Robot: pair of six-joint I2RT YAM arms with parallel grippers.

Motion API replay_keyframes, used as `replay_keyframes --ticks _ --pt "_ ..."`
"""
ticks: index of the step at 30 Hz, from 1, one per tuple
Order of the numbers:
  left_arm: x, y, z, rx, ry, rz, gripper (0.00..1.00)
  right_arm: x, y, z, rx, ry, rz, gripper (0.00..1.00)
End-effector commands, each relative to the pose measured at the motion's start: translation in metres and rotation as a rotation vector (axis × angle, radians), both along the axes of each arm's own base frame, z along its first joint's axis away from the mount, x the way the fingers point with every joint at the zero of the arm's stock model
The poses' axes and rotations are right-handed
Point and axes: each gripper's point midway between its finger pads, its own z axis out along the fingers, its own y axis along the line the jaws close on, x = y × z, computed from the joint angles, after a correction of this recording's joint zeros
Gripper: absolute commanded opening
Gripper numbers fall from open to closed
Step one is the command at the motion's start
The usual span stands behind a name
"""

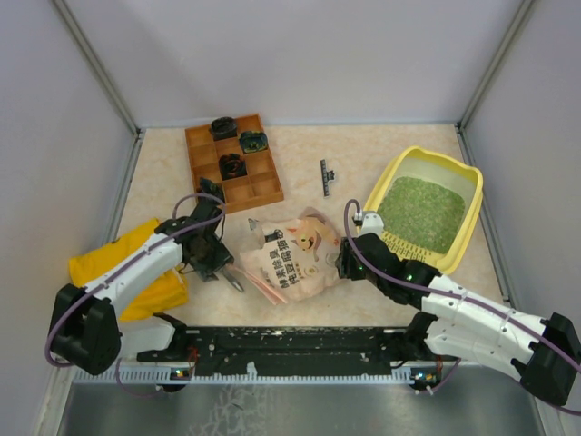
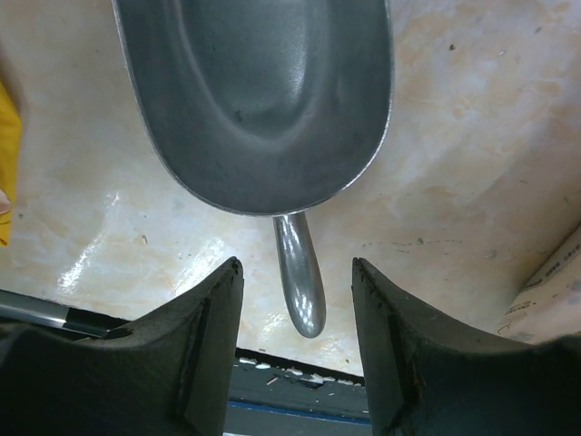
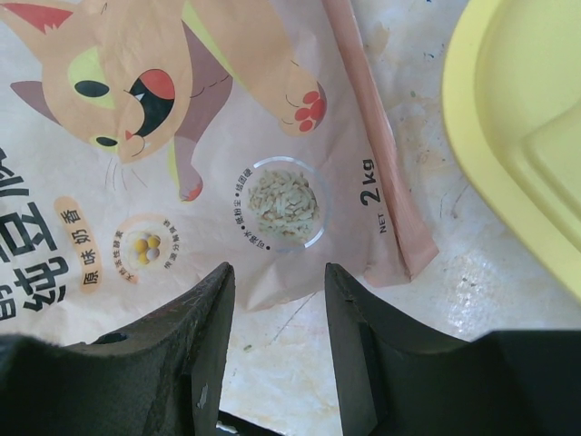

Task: Fill the litter box with clean litter
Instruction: Pick up the spatula from the center of the board.

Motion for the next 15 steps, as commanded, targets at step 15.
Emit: replay_keyframes --ticks 15 --pt "-0.011 -0.009 -0.041 -0.064 0.068 0.072 0.19 0.009 0.007 0.027 0.059 -0.053 -0.013 0.45"
